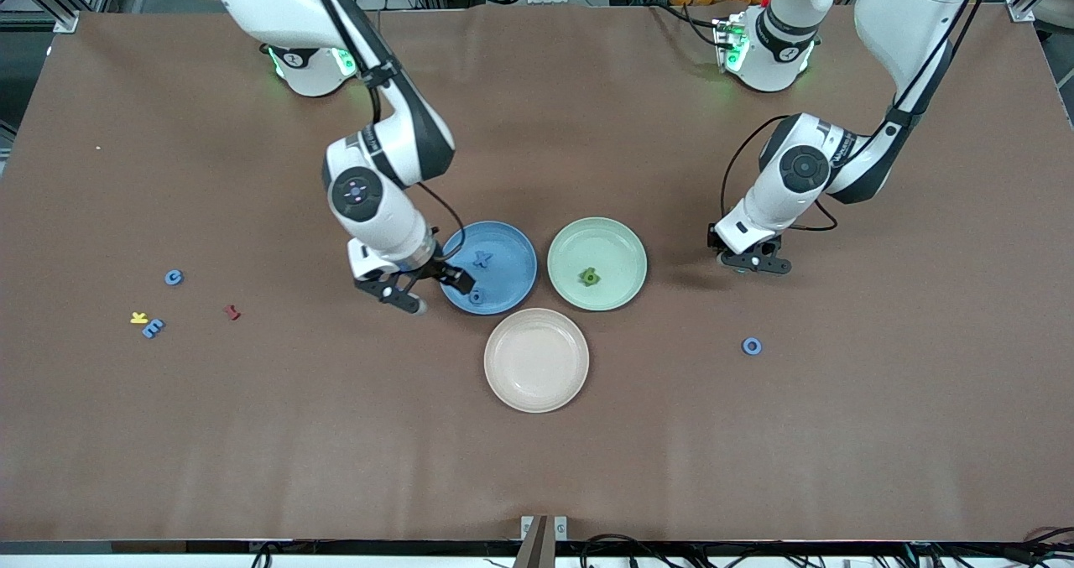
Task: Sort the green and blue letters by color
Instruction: 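Release the a on the blue plate while the left gripper grasps the B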
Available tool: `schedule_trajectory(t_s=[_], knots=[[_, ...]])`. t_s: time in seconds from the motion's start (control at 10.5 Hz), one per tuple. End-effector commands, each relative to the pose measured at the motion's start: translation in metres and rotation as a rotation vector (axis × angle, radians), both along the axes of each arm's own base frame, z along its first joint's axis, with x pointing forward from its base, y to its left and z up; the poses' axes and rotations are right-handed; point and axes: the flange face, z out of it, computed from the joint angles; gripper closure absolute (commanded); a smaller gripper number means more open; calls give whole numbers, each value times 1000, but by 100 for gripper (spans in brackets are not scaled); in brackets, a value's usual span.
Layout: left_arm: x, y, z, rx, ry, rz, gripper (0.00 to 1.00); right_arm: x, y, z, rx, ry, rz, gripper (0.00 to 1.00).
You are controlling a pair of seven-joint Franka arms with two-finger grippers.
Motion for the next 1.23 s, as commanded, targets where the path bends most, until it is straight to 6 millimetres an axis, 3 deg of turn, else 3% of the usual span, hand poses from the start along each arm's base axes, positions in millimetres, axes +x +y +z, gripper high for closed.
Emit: schedule_trajectory(t_s=[0.0,0.28,0.66,0.76,0.95,1.14], knots=[[-5,1,-13,-5,13,-12,53,37,-106,25,-4,23,14,0],[-8,0,-17,-6,22,-12,57,57,-219,23,6,37,222,0],[-8,-5,-19,-8,25,-20,92,47,-371,17,-59,36,487,0],[-7,-5,-20,-9,25,-20,100,43,-400,17,-84,39,550,0],[-4,-7,-16,-11,15,-30,100,35,-451,17,-215,96,650,0],[13,-13,5,-14,-30,-38,100,25,-475,16,-225,90,685,0]])
